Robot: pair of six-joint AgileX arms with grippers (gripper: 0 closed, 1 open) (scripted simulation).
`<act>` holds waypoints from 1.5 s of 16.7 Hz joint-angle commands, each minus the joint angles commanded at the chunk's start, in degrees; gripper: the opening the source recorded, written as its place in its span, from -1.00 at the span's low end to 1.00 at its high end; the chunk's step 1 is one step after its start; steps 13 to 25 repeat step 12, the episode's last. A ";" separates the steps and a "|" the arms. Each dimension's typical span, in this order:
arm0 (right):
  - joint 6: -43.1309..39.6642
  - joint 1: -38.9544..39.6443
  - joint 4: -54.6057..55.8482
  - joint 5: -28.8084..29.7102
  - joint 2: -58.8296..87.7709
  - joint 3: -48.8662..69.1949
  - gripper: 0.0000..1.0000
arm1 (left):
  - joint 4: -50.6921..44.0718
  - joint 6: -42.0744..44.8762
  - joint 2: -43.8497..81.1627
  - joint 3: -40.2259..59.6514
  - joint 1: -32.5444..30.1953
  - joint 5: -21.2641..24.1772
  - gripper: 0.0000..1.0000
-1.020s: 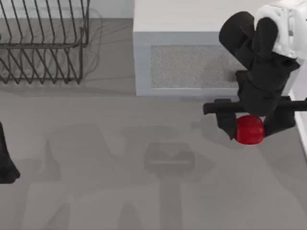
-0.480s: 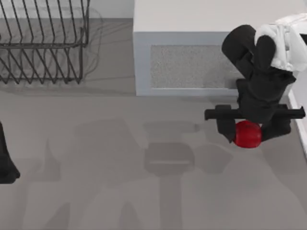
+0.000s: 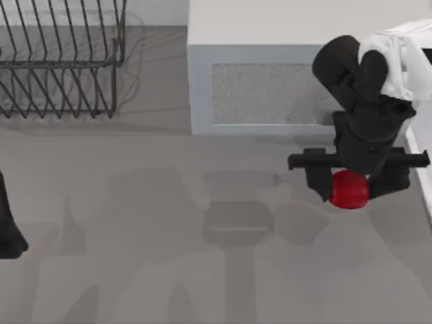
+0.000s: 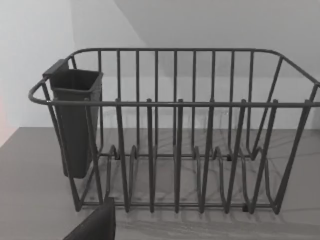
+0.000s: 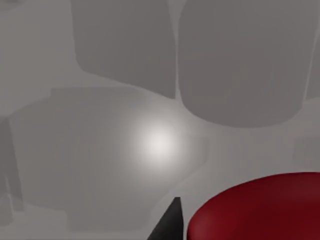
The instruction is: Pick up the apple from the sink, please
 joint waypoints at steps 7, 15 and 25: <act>0.00 0.00 0.00 0.00 0.00 0.00 1.00 | 0.00 0.00 0.00 0.00 0.00 0.00 1.00; 0.00 0.00 0.00 0.00 0.00 0.00 1.00 | 0.00 0.00 0.00 0.00 0.00 0.00 1.00; 0.00 0.00 0.00 0.00 0.00 0.00 1.00 | 0.00 0.00 0.00 0.00 0.00 0.00 1.00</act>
